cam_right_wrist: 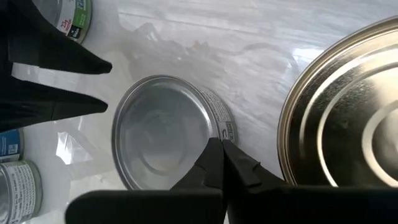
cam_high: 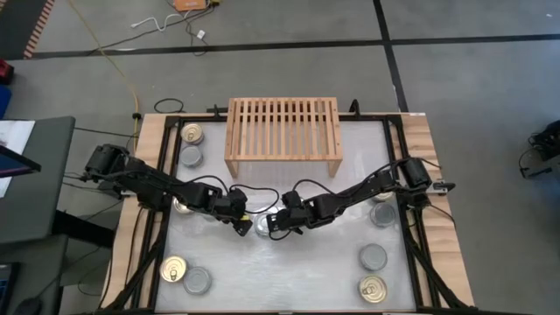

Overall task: Stack canned seafood by type on shelf
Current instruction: Put the green tuna can on the shelf

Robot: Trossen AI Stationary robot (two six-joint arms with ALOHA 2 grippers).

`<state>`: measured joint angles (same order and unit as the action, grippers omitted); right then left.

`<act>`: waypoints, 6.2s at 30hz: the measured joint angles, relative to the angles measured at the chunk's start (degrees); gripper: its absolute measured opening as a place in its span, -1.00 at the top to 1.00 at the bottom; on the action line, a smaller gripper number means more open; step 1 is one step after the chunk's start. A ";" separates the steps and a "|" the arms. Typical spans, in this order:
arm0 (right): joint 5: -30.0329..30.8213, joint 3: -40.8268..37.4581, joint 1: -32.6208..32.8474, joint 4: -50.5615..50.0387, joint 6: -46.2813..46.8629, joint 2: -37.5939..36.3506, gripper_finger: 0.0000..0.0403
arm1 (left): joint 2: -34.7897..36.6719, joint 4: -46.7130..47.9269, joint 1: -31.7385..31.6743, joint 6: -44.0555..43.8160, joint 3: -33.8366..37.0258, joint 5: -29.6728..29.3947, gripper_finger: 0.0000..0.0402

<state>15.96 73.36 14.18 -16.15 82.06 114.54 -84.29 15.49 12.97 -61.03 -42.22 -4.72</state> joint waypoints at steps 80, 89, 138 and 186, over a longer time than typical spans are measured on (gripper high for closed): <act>-1.61 -0.26 0.41 -1.84 -4.75 0.39 0.90 | 5.05 -23.82 -3.84 -18.51 11.78 0.18 0.15; -1.29 -0.22 0.46 -1.00 -5.63 0.35 0.90 | 5.03 -28.06 -3.82 -17.83 11.78 -0.64 0.15; 0.06 0.02 3.90 -5.88 -9.25 -3.92 0.90 | 4.34 -32.82 -2.89 -10.18 11.76 -7.47 -0.03; 12.64 -39.08 16.83 -18.37 -2.54 -52.02 0.91 | -24.69 38.16 -2.34 -2.44 -54.33 -15.60 -0.26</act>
<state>28.60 34.28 31.00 -34.51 79.52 62.52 -108.99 53.64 10.63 -63.47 -96.55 -20.32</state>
